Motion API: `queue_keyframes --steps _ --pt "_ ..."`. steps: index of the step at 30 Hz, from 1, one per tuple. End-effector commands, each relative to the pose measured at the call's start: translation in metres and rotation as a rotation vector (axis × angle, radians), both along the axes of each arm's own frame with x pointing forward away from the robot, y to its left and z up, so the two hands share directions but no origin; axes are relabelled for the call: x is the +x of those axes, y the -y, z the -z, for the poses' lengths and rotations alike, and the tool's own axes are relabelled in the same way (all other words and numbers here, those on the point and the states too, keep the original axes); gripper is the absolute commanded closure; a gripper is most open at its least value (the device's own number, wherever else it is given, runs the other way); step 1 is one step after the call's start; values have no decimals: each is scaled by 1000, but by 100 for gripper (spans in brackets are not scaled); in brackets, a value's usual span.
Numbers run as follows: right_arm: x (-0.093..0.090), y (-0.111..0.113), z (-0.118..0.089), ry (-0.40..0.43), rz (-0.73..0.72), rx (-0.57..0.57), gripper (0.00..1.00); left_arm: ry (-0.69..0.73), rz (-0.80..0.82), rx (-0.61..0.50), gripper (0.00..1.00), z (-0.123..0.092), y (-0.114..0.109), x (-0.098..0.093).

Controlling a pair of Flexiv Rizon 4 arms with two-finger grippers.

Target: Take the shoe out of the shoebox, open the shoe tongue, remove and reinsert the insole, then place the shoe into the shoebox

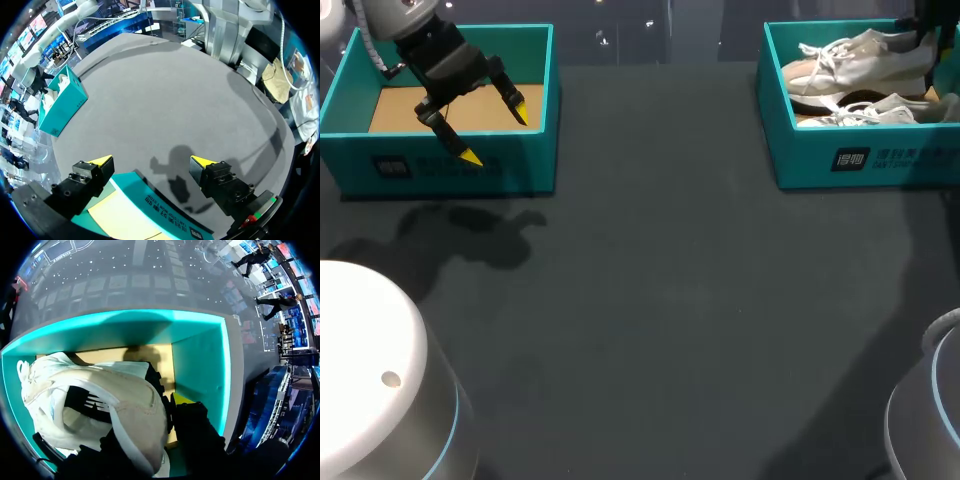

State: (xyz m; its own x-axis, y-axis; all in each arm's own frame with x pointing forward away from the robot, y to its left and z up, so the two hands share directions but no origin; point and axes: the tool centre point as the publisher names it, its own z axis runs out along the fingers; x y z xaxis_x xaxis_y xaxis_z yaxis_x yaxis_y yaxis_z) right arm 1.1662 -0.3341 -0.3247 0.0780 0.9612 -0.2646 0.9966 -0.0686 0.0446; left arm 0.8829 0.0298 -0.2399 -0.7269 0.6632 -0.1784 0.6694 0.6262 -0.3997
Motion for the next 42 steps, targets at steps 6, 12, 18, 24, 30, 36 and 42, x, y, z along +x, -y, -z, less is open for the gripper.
queue_keyframes --steps 6,12,18,24,30,36,42 --pt "5 2 15 3 -50 30 100 0 1 3 0 0 0 0" --pt "5 3 21 6 -54 46 100 0 1 3 0 0 0 0" --pt "4 2 26 4 -48 47 100 0 1 3 0 0 0 0" --pt "4 0 31 19 -76 59 100 0 1 3 0 0 0 0" --pt "5 0 36 33 -89 72 100 0 1 3 0 0 0 0" --pt "4 -1 43 21 -84 85 100 0 1 3 0 0 0 0" --pt "5 -2 44 20 -84 92 92 0 1 3 0 0 0 0"
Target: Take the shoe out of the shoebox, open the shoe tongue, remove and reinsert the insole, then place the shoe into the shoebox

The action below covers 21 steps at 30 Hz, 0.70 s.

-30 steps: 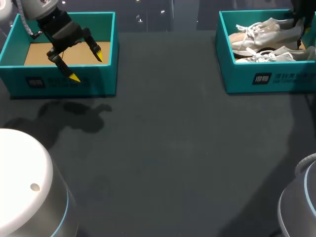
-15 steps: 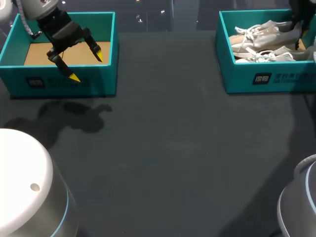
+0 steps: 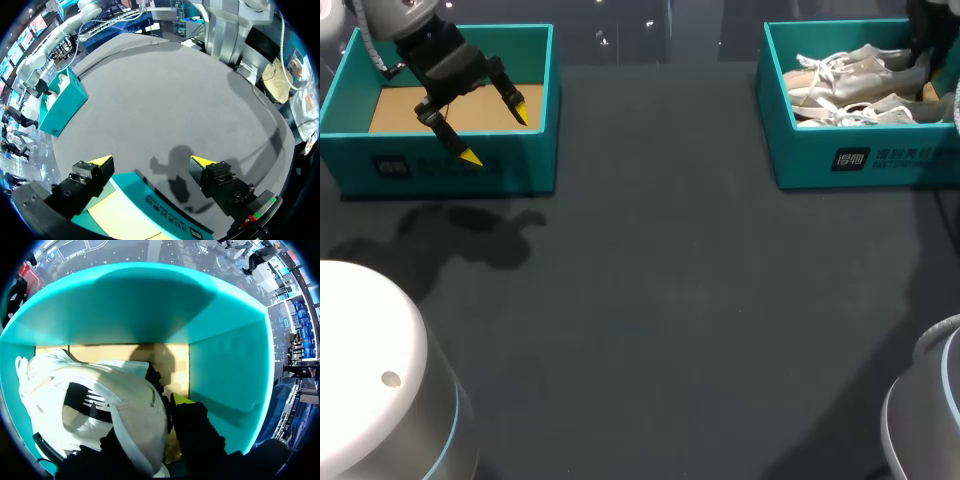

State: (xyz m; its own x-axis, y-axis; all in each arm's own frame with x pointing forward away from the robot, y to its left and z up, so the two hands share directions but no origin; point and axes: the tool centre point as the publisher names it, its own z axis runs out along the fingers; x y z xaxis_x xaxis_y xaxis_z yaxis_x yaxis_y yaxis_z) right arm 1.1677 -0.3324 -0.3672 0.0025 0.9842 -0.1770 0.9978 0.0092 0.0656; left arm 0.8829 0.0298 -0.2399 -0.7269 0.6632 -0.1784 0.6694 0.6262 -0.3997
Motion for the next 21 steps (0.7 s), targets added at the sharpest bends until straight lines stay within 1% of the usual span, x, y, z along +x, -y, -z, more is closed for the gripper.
queue_keyframes --steps 1,2,4,7,13,15,19,21 --pt "3 0 2 -4 -1 4 90 0 1 3 0 0 0 0" --pt "3 -1 2 -4 0 6 88 0 1 3 0 0 0 0" --pt "4 -1 1 -4 -1 6 88 0 1 3 0 0 0 0" --pt "5 -1 0 -6 -2 6 85 0 1 3 0 0 0 0" --pt "5 -2 -1 -13 -3 5 84 0 1 3 0 0 0 0" --pt "5 -2 -1 -14 -4 6 81 0 1 3 0 0 0 0" --pt "5 -3 -1 -18 -8 10 70 0 1 3 0 0 0 0" --pt "5 -3 -1 -20 -10 11 68 0 1 3 0 0 0 0"
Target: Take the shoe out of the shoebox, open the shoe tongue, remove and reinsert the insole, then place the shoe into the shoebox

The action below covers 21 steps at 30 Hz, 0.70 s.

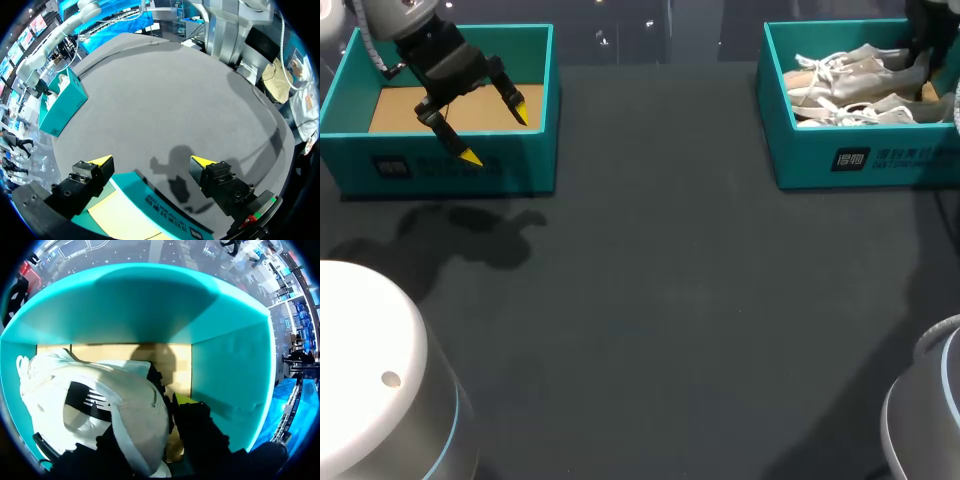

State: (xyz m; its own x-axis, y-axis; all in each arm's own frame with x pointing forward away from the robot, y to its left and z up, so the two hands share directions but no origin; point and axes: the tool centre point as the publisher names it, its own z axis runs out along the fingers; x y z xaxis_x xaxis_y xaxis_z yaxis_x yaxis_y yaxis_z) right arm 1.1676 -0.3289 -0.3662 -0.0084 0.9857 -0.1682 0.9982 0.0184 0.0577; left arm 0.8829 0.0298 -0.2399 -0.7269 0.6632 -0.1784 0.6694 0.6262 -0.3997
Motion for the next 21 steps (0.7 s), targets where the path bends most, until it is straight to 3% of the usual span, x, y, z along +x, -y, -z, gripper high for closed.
queue_keyframes --steps 1,14,17,21 --pt "5 1 -1 -13 -1 3 67 0 1 3 0 0 0 0" --pt "5 -2 -5 -21 -7 9 50 0 1 3 0 0 0 0" --pt "5 -4 -10 -18 -8 8 33 0 1 3 0 0 0 0" --pt "5 -6 -19 -22 -6 2 28 0 1 3 0 0 0 0"
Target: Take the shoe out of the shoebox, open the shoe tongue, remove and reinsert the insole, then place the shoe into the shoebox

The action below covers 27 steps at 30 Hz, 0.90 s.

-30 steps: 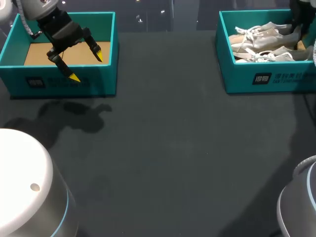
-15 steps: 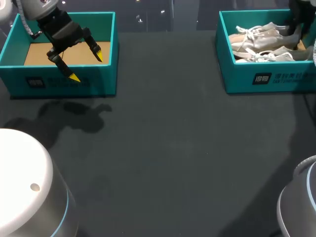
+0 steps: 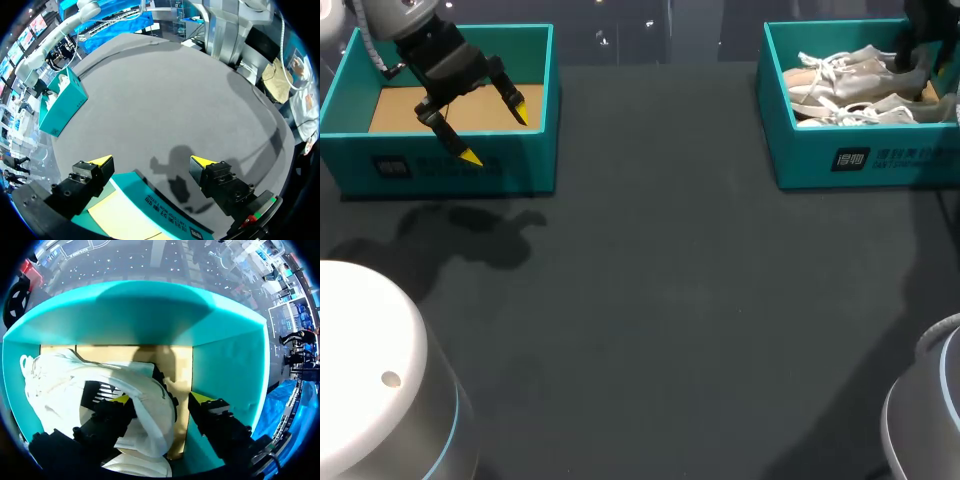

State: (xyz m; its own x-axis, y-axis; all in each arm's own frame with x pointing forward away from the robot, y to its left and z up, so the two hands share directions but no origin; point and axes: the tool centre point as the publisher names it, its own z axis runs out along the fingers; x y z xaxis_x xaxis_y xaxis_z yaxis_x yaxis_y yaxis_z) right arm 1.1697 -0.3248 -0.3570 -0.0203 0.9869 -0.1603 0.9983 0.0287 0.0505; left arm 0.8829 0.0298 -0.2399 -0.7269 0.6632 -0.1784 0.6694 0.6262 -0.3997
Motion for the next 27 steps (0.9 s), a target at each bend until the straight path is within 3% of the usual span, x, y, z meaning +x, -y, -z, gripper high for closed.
queue_keyframes --steps 1,6,10,27 --pt "2 -4 -14 -10 7 -7 25 0 1 3 0 0 0 0" --pt "-3 -11 -36 17 9 -7 16 0 1 3 0 0 0 0" --pt "-8 -19 -53 24 15 -7 0 0 1 3 0 0 0 0" --pt "-46 -60 -131 28 15 49 0 0 1 3 0 0 0 0"
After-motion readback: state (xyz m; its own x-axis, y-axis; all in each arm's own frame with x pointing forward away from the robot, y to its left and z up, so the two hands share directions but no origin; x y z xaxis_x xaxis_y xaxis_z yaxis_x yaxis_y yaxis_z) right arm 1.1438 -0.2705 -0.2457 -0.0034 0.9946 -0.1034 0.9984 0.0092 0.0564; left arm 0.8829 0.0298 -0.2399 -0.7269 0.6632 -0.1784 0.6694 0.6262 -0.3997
